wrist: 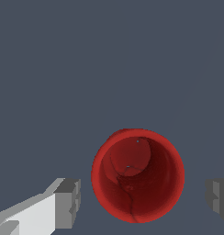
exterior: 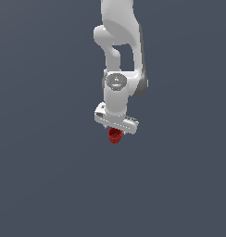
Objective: Pick up the object and move it to a goal position.
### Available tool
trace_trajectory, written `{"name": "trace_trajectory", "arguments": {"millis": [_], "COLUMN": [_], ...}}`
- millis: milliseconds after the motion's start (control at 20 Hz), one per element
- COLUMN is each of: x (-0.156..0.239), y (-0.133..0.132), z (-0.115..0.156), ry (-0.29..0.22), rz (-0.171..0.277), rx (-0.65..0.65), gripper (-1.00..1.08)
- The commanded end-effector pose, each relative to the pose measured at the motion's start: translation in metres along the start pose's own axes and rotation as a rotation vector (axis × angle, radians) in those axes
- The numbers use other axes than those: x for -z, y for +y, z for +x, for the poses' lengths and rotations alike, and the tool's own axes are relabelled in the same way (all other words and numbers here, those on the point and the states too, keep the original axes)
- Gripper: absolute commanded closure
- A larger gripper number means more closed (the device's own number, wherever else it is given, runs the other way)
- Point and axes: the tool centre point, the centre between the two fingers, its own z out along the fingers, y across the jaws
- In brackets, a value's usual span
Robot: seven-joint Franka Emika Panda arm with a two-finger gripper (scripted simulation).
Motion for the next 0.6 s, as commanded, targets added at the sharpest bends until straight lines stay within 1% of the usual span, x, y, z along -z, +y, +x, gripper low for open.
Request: {"name": "trace_trajectory", "arguments": {"millis": [0,400,550], "x": [-0.004,-0.04,-0.047], "y": [0.0,0.001,0.001], "z": [0.0,-0.001,-0.001], "ry": [0.0,0.0,0.0], "rz": [0.0,-0.001,-0.001], "rx": [-0.001,-0.004,-0.004], "gripper": [-0.92,-0.92,-0.92]}}
